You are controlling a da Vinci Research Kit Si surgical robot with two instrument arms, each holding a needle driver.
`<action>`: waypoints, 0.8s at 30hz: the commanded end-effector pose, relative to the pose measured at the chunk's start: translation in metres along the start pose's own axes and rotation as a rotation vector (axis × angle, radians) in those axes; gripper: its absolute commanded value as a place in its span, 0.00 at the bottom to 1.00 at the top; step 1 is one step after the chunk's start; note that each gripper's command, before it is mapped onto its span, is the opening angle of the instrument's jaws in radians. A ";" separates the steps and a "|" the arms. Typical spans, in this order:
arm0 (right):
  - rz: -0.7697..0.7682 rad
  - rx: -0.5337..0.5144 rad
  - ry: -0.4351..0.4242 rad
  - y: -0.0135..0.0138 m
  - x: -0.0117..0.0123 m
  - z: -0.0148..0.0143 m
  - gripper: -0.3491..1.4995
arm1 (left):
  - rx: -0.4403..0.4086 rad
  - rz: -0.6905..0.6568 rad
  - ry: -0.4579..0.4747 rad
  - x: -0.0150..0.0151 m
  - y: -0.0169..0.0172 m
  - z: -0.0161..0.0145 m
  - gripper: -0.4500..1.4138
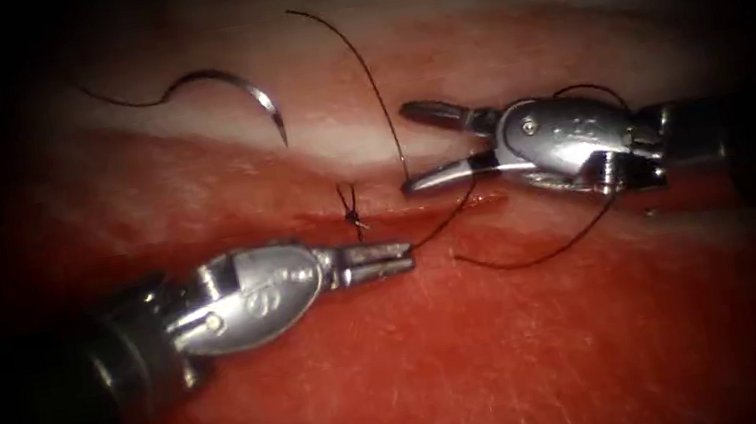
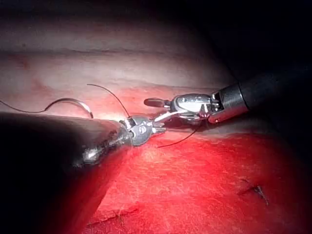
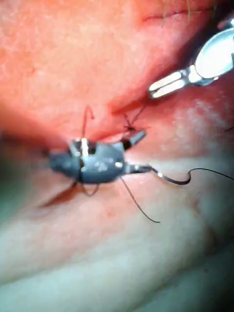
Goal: Wound Closure
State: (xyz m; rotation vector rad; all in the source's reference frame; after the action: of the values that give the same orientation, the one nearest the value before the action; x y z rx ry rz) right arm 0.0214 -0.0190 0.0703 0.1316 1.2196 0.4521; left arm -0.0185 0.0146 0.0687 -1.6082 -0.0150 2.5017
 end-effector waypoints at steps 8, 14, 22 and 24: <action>-0.028 0.045 -0.036 -0.0019 -0.0014 0.0013 0.74 | 0.037 0.011 -0.004 0.0012 -0.0047 -0.0008 0.00; -0.024 0.076 -0.026 -0.0022 -0.0013 0.0012 0.74 | 0.034 0.011 -0.015 0.0007 -0.0074 0.0007 0.00; -0.020 0.130 -0.005 -0.0033 -0.0012 0.0012 0.74 | 0.020 0.009 -0.057 -0.0034 -0.0111 0.0046 0.00; -0.022 0.145 0.005 -0.0035 -0.0012 0.0013 0.73 | 0.020 0.009 -0.063 -0.0047 -0.0119 0.0055 0.00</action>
State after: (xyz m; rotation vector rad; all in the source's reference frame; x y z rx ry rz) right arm 0.0223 -0.0223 0.0700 0.2429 1.2589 0.3441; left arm -0.0196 0.0260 0.0767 -1.5206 0.0068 2.5494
